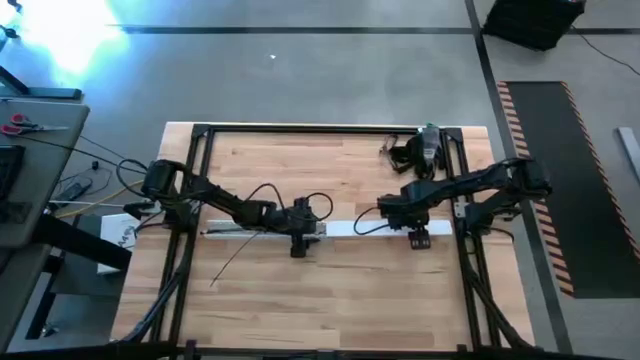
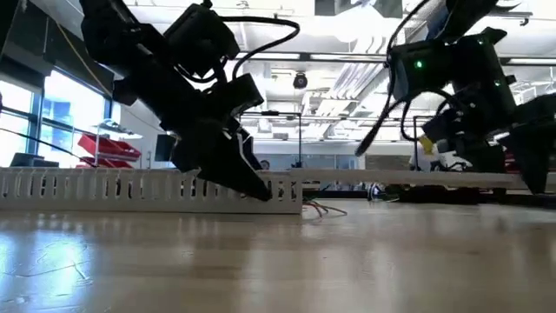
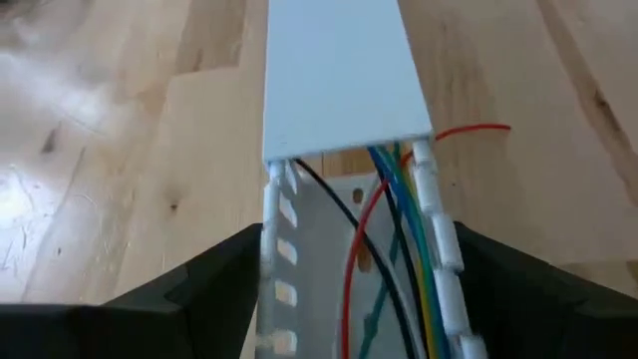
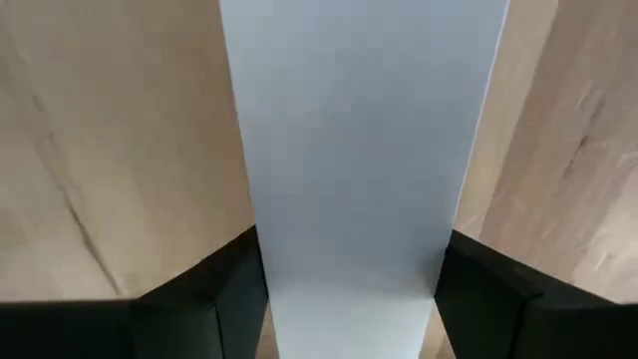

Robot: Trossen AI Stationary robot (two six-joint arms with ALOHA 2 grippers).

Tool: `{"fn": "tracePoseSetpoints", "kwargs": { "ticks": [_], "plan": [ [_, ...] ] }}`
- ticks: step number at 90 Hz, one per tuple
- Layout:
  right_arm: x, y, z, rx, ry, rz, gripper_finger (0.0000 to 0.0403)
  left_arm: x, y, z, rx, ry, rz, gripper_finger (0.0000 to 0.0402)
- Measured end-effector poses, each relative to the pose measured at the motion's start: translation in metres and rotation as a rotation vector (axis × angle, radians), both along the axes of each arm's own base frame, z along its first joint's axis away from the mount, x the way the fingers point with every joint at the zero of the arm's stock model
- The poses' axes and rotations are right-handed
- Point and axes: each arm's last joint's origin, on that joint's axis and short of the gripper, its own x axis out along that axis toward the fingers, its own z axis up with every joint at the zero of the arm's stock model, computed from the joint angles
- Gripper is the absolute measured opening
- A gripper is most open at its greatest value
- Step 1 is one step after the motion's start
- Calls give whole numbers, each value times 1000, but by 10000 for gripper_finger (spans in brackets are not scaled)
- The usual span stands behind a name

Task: Ziptie cables
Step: Close the white cable duct

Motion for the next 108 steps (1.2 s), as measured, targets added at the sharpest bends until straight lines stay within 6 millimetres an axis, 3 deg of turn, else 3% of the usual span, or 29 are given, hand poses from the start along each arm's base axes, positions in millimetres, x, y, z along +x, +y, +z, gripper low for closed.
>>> {"fn": "tracePoseSetpoints", "kwargs": {
  "ticks": [35, 72, 108],
  "plan": [
    [11, 0, 7, -5, -31, -10, 216, 0, 1, -2, 2, 1, 32, 282],
    [36, -2, 12, -49, -56, 2, 216, 0, 1, -1, 30, -8, 74, 282],
    [40, -3, 17, -57, -75, 1, 229, -5, 3, 20, -14, -38, 94, 282]
  ]
}}
